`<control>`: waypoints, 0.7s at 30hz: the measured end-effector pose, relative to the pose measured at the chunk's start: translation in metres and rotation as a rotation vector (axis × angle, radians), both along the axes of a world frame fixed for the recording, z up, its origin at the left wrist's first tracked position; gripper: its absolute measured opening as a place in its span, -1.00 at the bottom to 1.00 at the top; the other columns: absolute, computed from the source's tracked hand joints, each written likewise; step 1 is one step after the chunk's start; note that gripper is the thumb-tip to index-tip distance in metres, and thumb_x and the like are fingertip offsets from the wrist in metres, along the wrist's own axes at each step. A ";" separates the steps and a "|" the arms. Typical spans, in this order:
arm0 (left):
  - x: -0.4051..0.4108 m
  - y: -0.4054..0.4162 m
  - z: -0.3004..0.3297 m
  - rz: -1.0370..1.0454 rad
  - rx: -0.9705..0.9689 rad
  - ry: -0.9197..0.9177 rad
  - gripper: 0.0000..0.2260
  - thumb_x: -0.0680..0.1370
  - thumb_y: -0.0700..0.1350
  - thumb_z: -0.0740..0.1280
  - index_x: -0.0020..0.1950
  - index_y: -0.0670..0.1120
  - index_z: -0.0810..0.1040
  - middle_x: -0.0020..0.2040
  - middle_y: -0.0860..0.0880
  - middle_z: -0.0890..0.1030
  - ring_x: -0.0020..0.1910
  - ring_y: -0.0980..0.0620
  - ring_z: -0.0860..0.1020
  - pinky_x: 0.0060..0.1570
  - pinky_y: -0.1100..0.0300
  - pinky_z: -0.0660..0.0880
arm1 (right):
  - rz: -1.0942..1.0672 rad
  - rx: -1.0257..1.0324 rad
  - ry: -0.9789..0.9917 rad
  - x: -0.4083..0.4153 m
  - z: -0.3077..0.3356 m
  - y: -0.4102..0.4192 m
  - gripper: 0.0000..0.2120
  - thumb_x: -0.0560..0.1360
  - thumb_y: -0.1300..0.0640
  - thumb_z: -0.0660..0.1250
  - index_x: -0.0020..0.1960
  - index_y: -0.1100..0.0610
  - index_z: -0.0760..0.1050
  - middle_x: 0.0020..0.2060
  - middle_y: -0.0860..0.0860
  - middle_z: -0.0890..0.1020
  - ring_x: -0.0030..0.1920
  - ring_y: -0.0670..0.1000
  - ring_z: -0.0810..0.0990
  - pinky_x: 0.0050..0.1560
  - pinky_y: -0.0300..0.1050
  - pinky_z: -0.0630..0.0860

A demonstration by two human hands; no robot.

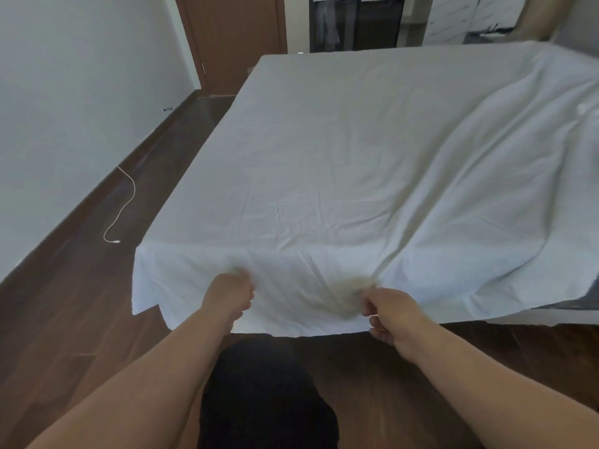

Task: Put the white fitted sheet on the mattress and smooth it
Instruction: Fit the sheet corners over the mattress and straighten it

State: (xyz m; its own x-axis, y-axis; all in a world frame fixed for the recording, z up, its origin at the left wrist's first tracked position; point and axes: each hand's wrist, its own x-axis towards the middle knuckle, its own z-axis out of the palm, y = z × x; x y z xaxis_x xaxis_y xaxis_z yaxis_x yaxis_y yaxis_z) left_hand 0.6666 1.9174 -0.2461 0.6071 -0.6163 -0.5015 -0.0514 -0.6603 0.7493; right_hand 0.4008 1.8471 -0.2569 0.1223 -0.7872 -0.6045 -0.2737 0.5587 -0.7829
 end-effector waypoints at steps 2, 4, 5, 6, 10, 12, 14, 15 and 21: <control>-0.021 -0.012 0.016 -0.074 -0.077 -0.082 -0.69 0.67 -0.03 0.16 -0.21 -0.13 0.49 -0.34 -0.03 0.48 -0.43 0.01 0.42 -0.35 0.18 0.32 | -0.004 -0.086 -0.018 -0.025 0.012 -0.008 -0.77 0.63 0.03 0.28 -0.09 0.15 0.57 -0.25 0.04 0.59 -0.33 -0.01 0.45 -0.22 -0.09 0.53; -0.050 -0.029 0.035 -0.241 -0.126 -0.199 -0.65 0.66 0.04 0.17 -0.15 -0.16 0.54 -0.26 -0.03 0.60 -0.32 -0.04 0.56 -0.21 0.10 0.45 | -0.065 -0.148 -0.027 -0.060 0.028 -0.018 -0.75 0.64 0.01 0.29 -0.03 0.17 0.60 -0.24 0.05 0.61 -0.34 -0.01 0.46 -0.22 -0.10 0.52; -0.061 -0.037 0.042 -0.320 -0.144 -0.249 -0.65 0.66 0.05 0.18 -0.13 -0.16 0.54 -0.23 -0.03 0.62 -0.27 -0.07 0.60 -0.16 0.06 0.49 | -0.101 -0.155 -0.036 -0.073 0.034 -0.024 -0.75 0.64 0.00 0.29 0.00 0.17 0.61 -0.23 0.05 0.62 -0.34 -0.01 0.47 -0.23 -0.12 0.52; -0.081 -0.048 0.052 -0.426 -0.168 -0.302 -0.67 0.65 0.05 0.18 -0.16 -0.14 0.52 -0.23 -0.03 0.59 -0.25 -0.09 0.58 -0.18 0.03 0.47 | -0.162 -0.158 -0.051 -0.096 0.044 -0.027 -0.75 0.64 0.00 0.29 0.03 0.16 0.62 -0.23 0.05 0.63 -0.33 -0.01 0.48 -0.24 -0.12 0.52; -0.164 -0.078 0.081 -0.741 -0.263 -0.433 -0.79 0.54 -0.09 0.17 -0.29 -0.06 0.29 -0.30 -0.06 0.32 -0.28 0.04 0.39 -0.25 0.06 0.22 | -0.368 -0.191 -0.091 -0.177 0.083 -0.023 -0.83 0.64 0.06 0.31 0.05 0.13 0.63 -0.22 0.06 0.63 -0.26 0.01 0.49 -0.19 -0.11 0.54; -0.210 -0.081 0.093 -0.841 -0.290 -0.460 -0.80 0.51 -0.12 0.15 -0.29 -0.15 0.30 -0.34 -0.05 0.31 -0.34 0.01 0.33 -0.28 0.07 0.23 | -0.472 -0.213 -0.113 -0.217 0.097 -0.011 -0.85 0.63 0.10 0.33 0.05 0.15 0.63 -0.26 0.06 0.62 -0.30 0.00 0.47 -0.21 -0.10 0.51; -0.253 -0.080 0.101 -0.929 -0.303 -0.475 -0.81 0.51 -0.15 0.13 -0.30 -0.14 0.25 -0.37 -0.05 0.26 -0.38 -0.03 0.24 -0.31 0.06 0.21 | -0.570 -0.228 -0.146 -0.251 0.106 0.003 -0.86 0.63 0.11 0.31 0.03 0.15 0.62 -0.29 0.05 0.60 -0.35 -0.02 0.44 -0.22 -0.10 0.49; -0.273 -0.080 0.103 -0.966 -0.316 -0.484 -0.80 0.52 -0.16 0.14 -0.30 -0.10 0.23 -0.36 -0.05 0.26 -0.37 -0.03 0.23 -0.31 0.04 0.21 | -0.620 -0.232 -0.159 -0.268 0.109 0.010 -0.85 0.64 0.11 0.30 0.02 0.14 0.61 -0.30 0.03 0.59 -0.36 -0.04 0.44 -0.22 -0.11 0.49; -0.360 -0.091 0.106 -1.050 -0.393 -0.516 -0.83 0.63 -0.07 0.22 0.03 -0.04 0.61 0.02 0.05 0.65 0.00 -0.03 0.61 0.06 0.01 0.60 | -0.779 -0.229 -0.199 -0.340 0.101 0.036 -0.82 0.63 0.05 0.29 0.08 0.11 0.62 -0.34 -0.03 0.57 -0.36 -0.05 0.46 -0.22 -0.11 0.54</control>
State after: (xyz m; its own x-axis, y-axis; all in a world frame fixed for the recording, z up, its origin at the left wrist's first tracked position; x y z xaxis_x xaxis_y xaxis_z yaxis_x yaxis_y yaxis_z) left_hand 0.3063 1.8261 -0.1398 -0.2011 -0.9794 -0.0205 -0.7694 0.1450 0.6221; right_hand 0.0611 1.8830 -0.1556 -0.4205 -0.7915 -0.4435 0.2801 0.3517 -0.8932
